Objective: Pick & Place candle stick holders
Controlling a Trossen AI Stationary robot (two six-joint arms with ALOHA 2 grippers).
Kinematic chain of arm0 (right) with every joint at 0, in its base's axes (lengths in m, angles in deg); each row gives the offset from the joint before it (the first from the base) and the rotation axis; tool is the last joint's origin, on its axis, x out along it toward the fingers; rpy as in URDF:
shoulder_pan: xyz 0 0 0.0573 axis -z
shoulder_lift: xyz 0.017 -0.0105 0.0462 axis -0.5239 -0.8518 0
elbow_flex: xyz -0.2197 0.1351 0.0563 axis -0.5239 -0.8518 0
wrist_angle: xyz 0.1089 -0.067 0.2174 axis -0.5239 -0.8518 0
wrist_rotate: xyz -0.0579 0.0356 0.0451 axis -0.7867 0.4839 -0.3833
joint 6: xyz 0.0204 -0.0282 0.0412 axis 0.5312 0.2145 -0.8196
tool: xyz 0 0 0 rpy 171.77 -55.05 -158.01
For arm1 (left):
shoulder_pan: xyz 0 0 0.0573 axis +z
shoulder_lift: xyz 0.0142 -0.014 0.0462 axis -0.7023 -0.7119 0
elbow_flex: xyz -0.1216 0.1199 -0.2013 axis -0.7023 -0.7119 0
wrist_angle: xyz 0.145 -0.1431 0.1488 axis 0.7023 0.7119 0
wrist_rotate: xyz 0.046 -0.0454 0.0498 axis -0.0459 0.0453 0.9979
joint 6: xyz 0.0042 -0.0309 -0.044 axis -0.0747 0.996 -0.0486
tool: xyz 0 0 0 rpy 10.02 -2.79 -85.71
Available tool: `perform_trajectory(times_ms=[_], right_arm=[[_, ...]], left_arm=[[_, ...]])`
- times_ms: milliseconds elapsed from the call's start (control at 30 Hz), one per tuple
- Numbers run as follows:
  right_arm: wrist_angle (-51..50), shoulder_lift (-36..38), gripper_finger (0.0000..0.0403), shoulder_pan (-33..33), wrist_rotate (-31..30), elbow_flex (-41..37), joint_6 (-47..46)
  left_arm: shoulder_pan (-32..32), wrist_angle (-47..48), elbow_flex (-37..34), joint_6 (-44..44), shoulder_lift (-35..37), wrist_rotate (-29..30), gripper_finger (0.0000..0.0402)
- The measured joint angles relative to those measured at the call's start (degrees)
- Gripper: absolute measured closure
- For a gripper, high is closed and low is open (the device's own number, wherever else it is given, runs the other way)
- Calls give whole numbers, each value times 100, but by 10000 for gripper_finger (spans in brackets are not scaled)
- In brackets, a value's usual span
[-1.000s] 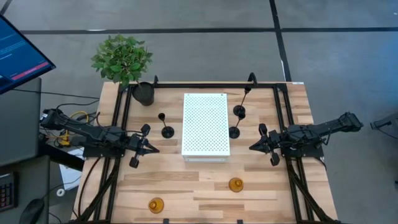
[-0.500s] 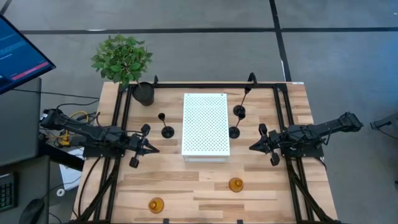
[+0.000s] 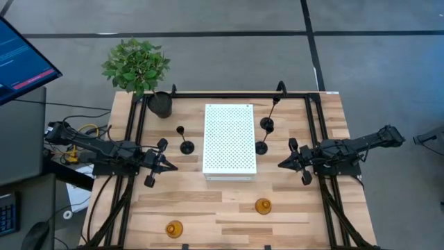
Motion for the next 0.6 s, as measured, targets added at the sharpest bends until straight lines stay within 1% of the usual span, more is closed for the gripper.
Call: perform_trajectory(times_ms=[600], right_arm=[[133,0,403,0,-24,1,1]], left_arm=[[0,-122,0,499,0,0,392]])
